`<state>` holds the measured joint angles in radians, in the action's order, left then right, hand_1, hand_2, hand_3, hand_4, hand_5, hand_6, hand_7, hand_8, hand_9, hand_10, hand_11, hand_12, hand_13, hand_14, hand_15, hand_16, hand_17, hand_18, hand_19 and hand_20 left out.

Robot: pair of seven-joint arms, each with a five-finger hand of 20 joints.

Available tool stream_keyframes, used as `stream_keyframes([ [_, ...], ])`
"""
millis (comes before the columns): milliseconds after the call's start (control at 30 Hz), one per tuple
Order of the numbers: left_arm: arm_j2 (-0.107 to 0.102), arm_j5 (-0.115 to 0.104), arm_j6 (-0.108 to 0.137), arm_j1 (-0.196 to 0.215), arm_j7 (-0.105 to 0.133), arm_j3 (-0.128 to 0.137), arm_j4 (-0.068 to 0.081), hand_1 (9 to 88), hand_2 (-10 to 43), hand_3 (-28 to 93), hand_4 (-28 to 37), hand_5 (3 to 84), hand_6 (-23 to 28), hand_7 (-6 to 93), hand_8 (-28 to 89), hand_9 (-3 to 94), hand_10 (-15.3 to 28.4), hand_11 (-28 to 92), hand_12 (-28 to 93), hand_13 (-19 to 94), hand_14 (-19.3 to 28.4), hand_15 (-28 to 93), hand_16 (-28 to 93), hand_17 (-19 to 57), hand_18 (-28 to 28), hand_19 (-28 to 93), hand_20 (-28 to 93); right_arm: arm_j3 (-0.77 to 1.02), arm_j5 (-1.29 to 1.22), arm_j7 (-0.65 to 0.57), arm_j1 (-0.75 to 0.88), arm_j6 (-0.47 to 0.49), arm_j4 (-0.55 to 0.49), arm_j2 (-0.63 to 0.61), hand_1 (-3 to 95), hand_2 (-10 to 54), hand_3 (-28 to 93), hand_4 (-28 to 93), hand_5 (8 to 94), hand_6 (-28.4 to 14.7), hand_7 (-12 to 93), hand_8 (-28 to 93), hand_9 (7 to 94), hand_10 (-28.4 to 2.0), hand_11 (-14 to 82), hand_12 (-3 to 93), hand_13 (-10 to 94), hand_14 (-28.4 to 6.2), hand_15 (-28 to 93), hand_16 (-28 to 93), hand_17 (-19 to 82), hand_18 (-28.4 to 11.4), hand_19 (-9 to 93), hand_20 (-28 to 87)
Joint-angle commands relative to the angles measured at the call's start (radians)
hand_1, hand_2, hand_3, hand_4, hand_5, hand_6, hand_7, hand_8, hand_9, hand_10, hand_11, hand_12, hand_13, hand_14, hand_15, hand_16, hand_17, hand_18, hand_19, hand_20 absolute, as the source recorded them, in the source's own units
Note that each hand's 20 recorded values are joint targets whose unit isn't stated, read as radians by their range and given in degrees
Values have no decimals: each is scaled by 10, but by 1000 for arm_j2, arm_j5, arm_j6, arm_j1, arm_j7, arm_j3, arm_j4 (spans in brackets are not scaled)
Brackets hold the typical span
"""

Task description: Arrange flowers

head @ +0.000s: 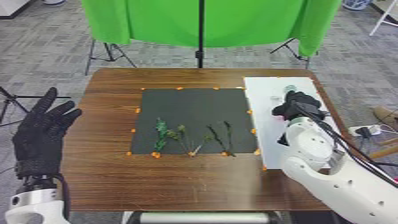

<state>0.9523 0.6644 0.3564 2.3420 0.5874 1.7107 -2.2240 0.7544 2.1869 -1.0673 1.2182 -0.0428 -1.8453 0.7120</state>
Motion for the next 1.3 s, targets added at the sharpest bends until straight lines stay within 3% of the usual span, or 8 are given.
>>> stream_keyframes([
  [33,12,2,-1,5,-15,-2,5,201,90,751,-282,344,73,101,-75,331,190,292,150,226,243,557,-61,-95,210,444,302,-66,44,2,-39,68,55,7,325,-95,786,-268,486,-32,158,-122,536,-241,473,158,517,-188,824,77,263,-279,932,408],
  [133,19,5,-5,1,-25,2,5,203,91,751,-283,344,73,100,-75,332,189,295,151,226,243,557,-61,-95,210,444,302,-91,51,9,-54,110,71,10,331,-95,788,-271,492,-29,167,-128,529,-240,494,165,513,-188,829,82,257,-278,932,413],
  [300,22,5,-2,1,-30,0,4,205,91,752,-283,345,74,100,-75,332,191,296,150,226,242,558,-61,-95,210,444,303,-199,129,12,-111,38,117,0,359,-95,800,-280,531,-19,188,-142,517,-237,547,175,507,-186,852,84,249,-269,932,418],
  [433,26,7,-5,1,-30,-1,3,206,92,751,-283,345,74,102,-75,333,190,296,149,227,242,558,-61,-95,210,444,303,-313,226,12,-167,-87,149,-22,445,-95,764,-281,666,7,205,-108,589,-185,553,195,567,-154,847,104,286,-255,932,437],
  [533,31,13,-9,4,-38,3,1,206,92,751,-283,346,75,101,-76,334,190,297,149,227,243,558,-61,-94,210,444,303,-321,267,4,-160,-135,141,-28,541,-95,673,-282,850,21,197,-3,726,-108,504,307,666,-112,847,156,342,-241,932,487],
  [867,29,8,5,26,-31,21,-8,207,92,750,-283,347,76,100,-75,333,191,297,148,227,243,558,-62,-94,209,445,303,-248,315,49,-125,-265,13,-19,579,-95,667,-283,902,-3,171,33,783,-105,489,337,705,-97,847,175,366,-233,932,522],
  [1067,12,-9,23,38,-12,31,-14,206,91,751,-283,346,75,100,-75,333,191,297,148,227,244,560,-62,-94,210,445,304,-322,235,310,-217,-260,-53,167,562,-95,700,-283,904,-6,168,43,786,-108,489,343,706,-98,847,180,359,-234,932,536],
  [1300,5,5,25,19,-43,58,-21,206,90,752,-283,345,75,101,-75,333,192,297,148,227,244,559,-62,-94,210,446,305,-364,249,537,-278,-155,100,511,550,-95,710,-283,897,-1,169,45,776,-99,492,349,693,-93,848,188,330,-226,932,529],
])
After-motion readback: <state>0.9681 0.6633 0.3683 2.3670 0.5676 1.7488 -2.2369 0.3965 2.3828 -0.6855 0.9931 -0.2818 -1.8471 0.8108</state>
